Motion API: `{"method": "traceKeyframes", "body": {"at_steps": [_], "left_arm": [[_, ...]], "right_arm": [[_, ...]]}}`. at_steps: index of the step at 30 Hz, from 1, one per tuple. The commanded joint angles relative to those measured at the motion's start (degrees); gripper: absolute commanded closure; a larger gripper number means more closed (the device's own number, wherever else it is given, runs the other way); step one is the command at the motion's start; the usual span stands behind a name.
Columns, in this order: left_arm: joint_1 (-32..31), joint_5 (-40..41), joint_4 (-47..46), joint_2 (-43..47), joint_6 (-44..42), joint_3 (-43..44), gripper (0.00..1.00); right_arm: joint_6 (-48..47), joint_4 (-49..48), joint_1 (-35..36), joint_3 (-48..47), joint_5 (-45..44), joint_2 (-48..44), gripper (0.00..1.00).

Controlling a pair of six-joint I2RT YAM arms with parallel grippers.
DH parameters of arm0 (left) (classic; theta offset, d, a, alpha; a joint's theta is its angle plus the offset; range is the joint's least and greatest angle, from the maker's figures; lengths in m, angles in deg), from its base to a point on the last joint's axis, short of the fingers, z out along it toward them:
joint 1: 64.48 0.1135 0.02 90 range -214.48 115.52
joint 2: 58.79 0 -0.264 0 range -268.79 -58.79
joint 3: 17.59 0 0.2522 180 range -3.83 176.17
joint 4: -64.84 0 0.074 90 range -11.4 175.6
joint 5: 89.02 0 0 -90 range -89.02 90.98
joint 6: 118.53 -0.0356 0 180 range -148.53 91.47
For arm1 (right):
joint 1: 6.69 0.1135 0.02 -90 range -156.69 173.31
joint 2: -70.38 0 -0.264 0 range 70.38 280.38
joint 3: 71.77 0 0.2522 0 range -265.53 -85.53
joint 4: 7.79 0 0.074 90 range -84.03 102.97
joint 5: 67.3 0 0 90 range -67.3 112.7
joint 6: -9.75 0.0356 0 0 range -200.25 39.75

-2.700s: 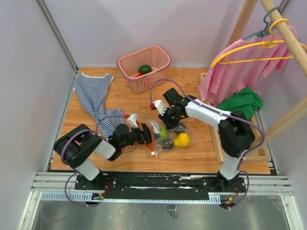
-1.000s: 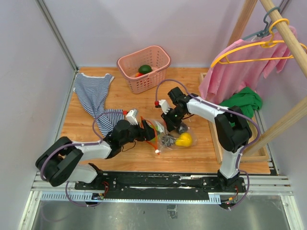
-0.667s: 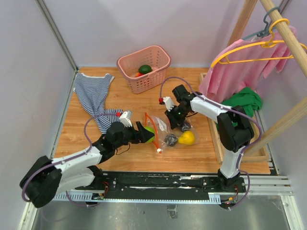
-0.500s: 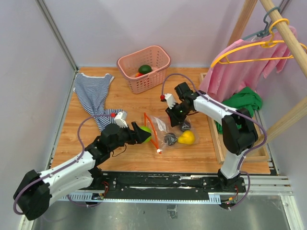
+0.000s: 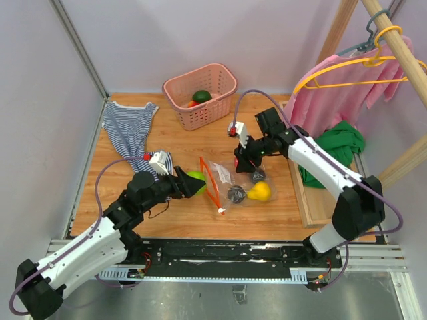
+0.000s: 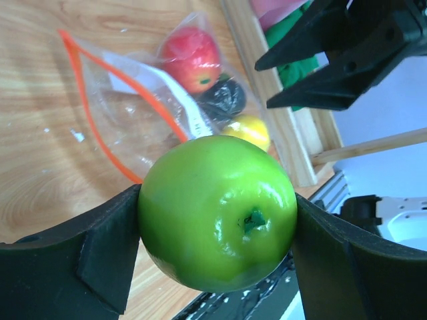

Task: Open the zip-top bag and remove the fake food
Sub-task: Pick up the fake fruit from the zipper food storage bag.

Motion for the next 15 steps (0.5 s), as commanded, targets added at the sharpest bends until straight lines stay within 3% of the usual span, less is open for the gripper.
{"method": "traceKeyframes", "body": {"at_steps": [1, 6, 10, 15], "left_arm": [[-0.3, -2.1, 0.2, 0.2, 0.8, 4.1, 0.83], [-0.2, -4.7, -2.9, -0.3, 3.5, 4.8, 0.84], [0.5, -9.3, -7.8, -2.7, 5.5, 5.4, 0.84], [3.1, -17.1, -22.2, -6.6, 9.9, 3.2, 0.84]], "right_arm": [[-6.7, 2.6, -0.5, 1.7, 7.5, -6.9, 0.49], [-11.7, 4.6, -0.5, 1.3, 13.1, -13.1, 0.38], [-16.0, 5.0, -0.5, 0.6, 15.6, -18.0, 0.21], [-28.4, 14.4, -0.5, -4.9, 21.2, -17.1, 0.03]]}}
